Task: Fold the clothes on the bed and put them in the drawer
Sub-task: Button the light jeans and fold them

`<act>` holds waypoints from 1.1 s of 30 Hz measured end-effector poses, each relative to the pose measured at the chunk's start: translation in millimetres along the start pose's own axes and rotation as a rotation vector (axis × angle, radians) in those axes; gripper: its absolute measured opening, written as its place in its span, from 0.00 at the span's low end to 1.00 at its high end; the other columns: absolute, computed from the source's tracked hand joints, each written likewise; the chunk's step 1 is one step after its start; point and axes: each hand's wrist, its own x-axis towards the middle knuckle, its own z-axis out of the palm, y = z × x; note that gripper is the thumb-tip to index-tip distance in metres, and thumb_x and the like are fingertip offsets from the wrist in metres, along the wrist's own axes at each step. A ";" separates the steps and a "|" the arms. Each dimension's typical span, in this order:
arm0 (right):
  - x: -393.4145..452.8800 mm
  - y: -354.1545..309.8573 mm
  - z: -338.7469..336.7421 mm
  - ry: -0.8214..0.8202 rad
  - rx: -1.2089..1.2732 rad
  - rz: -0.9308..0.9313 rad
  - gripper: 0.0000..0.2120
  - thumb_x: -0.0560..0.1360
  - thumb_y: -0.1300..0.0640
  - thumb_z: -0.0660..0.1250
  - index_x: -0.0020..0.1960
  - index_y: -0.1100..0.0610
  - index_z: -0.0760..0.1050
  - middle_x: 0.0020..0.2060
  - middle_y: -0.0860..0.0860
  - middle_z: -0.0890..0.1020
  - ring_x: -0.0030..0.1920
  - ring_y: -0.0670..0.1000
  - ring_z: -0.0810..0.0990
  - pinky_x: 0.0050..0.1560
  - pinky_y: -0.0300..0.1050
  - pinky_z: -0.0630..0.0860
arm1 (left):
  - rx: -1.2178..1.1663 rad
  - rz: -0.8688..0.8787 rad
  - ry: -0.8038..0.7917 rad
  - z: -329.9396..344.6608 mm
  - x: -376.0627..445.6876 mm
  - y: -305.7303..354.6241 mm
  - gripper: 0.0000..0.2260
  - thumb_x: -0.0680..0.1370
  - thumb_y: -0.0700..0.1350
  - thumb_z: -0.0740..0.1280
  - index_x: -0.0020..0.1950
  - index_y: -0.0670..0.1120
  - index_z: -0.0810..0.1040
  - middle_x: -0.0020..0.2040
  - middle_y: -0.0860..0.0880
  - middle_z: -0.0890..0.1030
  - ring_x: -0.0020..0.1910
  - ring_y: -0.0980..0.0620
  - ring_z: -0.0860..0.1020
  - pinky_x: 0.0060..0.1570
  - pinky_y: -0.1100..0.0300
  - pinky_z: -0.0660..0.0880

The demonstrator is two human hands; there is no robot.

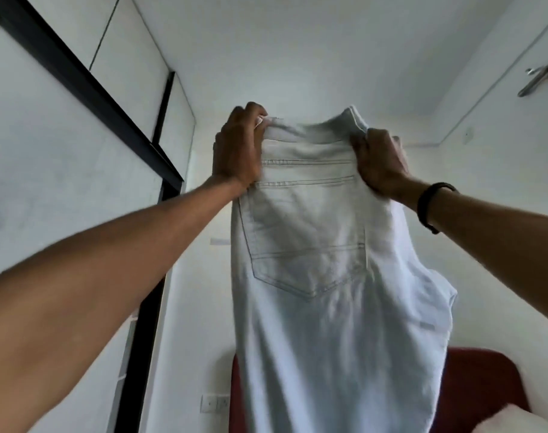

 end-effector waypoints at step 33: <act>-729.9 223.0 -115.3 -0.647 0.373 1.458 0.10 0.74 0.60 0.76 0.56 0.57 0.85 0.49 0.60 0.87 0.48 0.62 0.87 0.51 0.65 0.83 | -0.412 -1.069 -1.275 -8.2 -771.0 166.8 0.28 0.72 0.70 0.66 0.47 0.45 0.83 0.33 0.53 0.76 0.32 0.56 0.73 0.32 0.62 0.66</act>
